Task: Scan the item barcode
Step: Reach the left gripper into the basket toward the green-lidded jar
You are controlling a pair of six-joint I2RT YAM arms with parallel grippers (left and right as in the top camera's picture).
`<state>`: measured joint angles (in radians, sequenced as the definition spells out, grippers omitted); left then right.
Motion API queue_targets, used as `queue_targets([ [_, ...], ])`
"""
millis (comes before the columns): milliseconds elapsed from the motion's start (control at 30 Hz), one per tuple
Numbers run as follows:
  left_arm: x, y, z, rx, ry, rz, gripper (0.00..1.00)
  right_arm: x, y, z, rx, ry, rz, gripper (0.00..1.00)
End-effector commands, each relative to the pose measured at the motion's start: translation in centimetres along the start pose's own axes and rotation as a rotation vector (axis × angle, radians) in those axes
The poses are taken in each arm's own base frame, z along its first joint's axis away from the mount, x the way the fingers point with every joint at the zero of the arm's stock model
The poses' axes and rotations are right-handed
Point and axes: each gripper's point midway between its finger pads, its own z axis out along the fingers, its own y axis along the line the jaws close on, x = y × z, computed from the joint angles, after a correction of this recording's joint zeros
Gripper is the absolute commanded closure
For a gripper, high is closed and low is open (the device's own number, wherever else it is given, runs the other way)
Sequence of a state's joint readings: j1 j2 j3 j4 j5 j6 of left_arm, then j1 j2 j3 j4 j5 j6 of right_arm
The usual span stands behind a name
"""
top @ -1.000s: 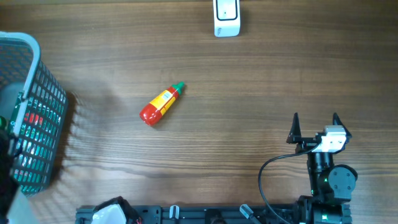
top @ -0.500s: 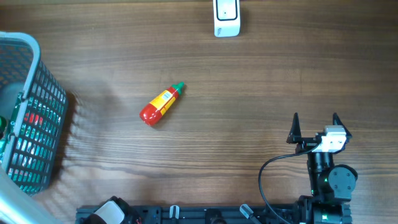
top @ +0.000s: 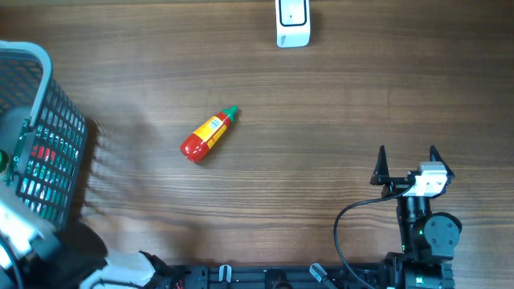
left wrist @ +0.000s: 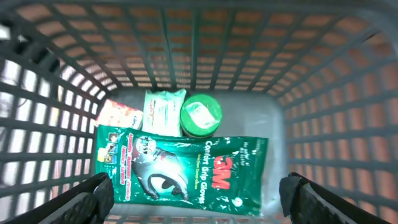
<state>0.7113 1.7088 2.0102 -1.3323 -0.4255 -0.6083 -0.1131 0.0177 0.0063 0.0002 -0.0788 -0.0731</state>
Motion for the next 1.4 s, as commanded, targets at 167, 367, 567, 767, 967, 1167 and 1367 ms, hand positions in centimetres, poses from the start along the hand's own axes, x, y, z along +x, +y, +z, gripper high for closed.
queue_targets([
  [167,-0.9,1.6,12.2,-0.037,0.162,-0.025,0.11,-0.1,0.1,0.0,-0.008,-0.006,-0.006,0.00],
  [367,0.9,0.7,16.6,-0.018,0.247,0.076,0.13,-0.1,0.1,0.0,-0.008,-0.006,-0.006,0.00],
  [567,3.1,1.0,18.3,-0.023,0.288,0.145,0.16,-0.1,0.1,0.0,-0.008,-0.006,-0.006,0.00],
  [767,2.3,-1.0,13.4,-0.038,0.183,0.157,0.16,-0.1,0.1,0.0,-0.008,-0.006,-0.006,0.00],
  [967,3.3,1.6,12.2,-0.044,0.053,0.107,0.11,-0.1,0.1,0.0,-0.008,-0.006,-0.006,0.00],
  [1167,3.9,2.2,15.3,-0.063,0.002,0.124,0.05,-0.1,0.1,0.0,-0.008,-0.006,-0.006,0.00],
  [1367,4.4,1.2,17.5,-0.028,-0.013,0.138,0.00,-0.1,0.1,0.0,-0.008,-0.006,-0.006,0.00],
])
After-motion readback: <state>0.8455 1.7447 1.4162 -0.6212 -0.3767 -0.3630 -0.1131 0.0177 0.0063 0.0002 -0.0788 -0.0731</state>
